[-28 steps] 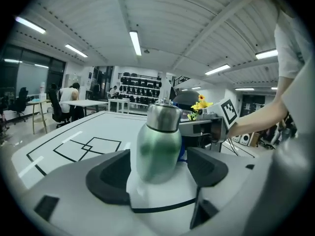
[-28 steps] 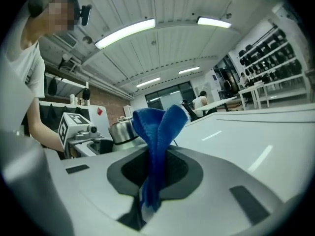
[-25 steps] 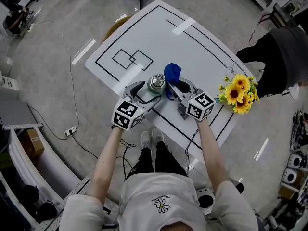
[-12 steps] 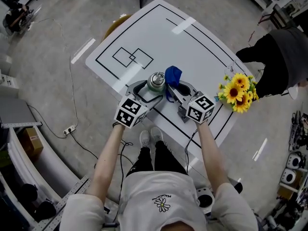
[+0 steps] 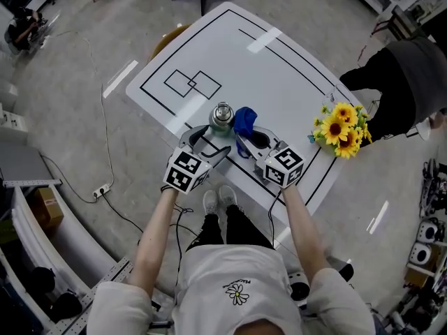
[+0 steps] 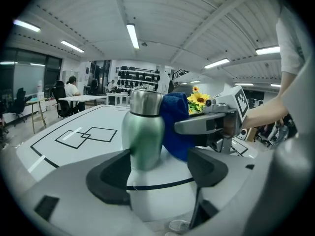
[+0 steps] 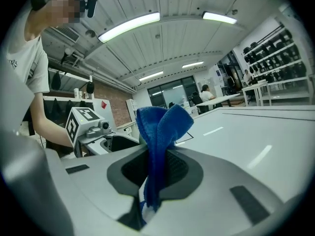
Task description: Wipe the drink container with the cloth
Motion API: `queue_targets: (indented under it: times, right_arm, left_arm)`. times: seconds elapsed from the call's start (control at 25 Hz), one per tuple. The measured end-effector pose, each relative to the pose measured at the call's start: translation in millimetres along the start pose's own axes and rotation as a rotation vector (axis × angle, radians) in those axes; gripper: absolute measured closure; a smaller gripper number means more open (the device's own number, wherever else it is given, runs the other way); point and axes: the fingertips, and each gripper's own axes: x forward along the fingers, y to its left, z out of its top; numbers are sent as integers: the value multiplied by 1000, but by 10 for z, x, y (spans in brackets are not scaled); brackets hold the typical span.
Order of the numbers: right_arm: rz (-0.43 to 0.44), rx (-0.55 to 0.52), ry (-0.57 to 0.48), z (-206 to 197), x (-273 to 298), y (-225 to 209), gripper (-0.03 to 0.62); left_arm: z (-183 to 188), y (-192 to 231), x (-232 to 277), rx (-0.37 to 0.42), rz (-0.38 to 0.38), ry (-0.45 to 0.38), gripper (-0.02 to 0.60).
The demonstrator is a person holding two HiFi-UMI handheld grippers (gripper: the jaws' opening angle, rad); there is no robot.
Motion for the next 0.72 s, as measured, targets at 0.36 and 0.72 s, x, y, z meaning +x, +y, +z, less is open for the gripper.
queue_targets:
  times: [0.36,0.72]
  right_arm:
    - [22,-35,31,-18,29,222,552]
    - [31,-45,49,-21,46,233,553]
  left_arm:
    - [-70,-128,-60,-20,2,22,233]
    - [-30,-4,-81,21,-2,22,233]
